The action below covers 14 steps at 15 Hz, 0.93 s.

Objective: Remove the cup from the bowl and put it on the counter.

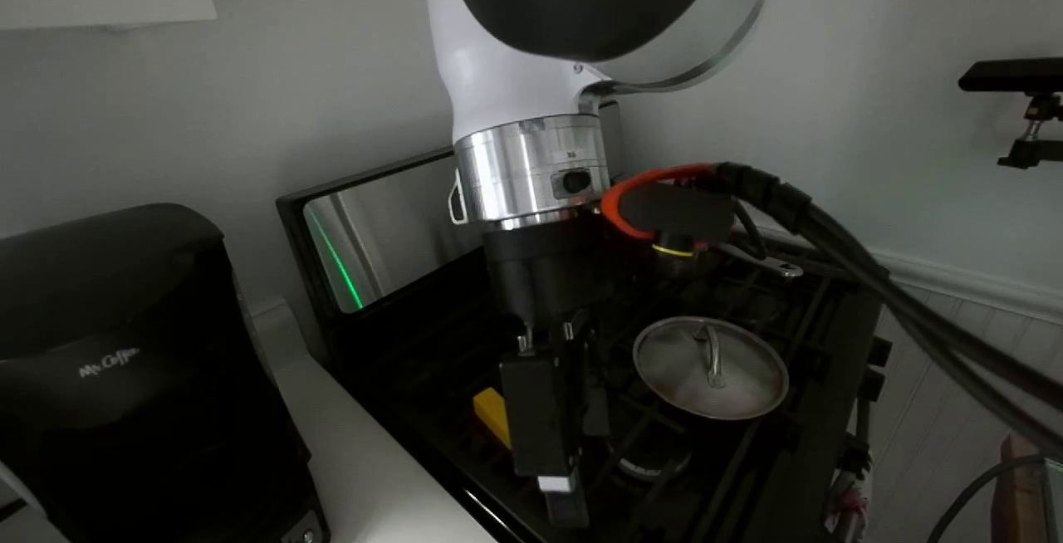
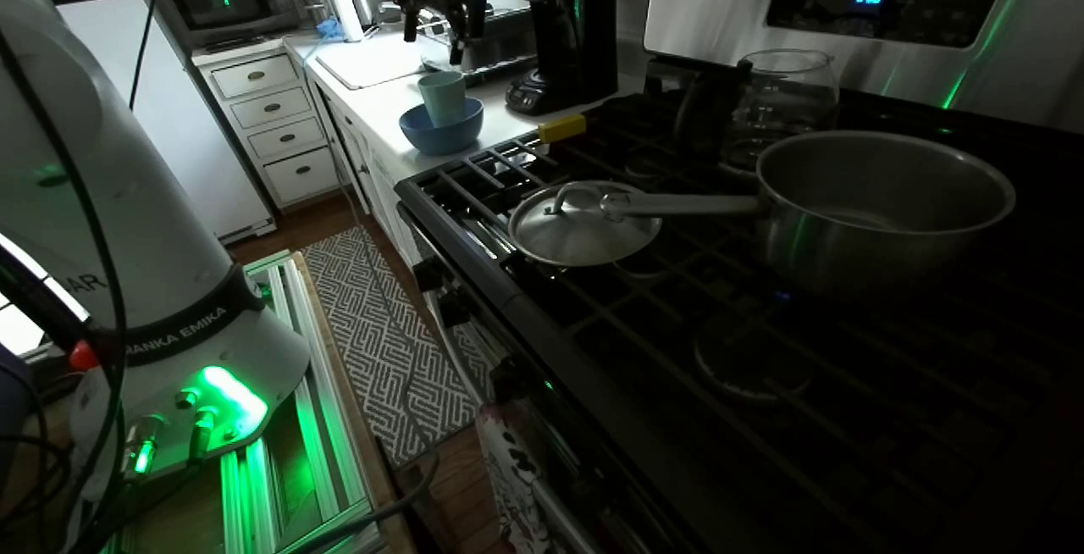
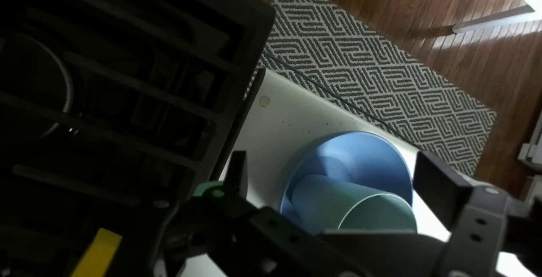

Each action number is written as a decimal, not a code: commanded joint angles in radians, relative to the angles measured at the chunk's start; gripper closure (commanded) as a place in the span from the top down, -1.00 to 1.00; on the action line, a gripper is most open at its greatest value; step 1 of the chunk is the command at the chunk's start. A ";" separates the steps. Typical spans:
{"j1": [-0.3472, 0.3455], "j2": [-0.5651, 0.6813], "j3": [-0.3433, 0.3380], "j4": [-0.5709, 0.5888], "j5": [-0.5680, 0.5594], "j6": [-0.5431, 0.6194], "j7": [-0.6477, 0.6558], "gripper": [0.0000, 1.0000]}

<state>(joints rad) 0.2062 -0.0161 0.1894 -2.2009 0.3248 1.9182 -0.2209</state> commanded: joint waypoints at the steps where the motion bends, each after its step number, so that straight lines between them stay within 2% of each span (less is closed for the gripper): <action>1: -0.008 -0.037 -0.004 -0.045 -0.082 0.022 -0.168 1.00; 4: 0.007 -0.036 0.011 -0.048 -0.146 0.064 -0.254 1.00; 5: -0.004 -0.005 0.001 -0.018 -0.113 0.023 -0.202 1.00; 8: -0.004 -0.002 0.004 -0.019 -0.115 0.029 -0.206 1.00; 9: -0.002 -0.009 0.005 -0.043 -0.066 0.129 -0.208 1.00; 12: 0.006 0.016 0.016 -0.062 -0.052 0.334 -0.154 1.00; 14: 0.012 0.035 0.025 -0.068 -0.051 0.430 -0.141 1.00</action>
<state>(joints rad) 0.2067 -0.0027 0.2015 -2.2491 0.2495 2.2203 -0.3928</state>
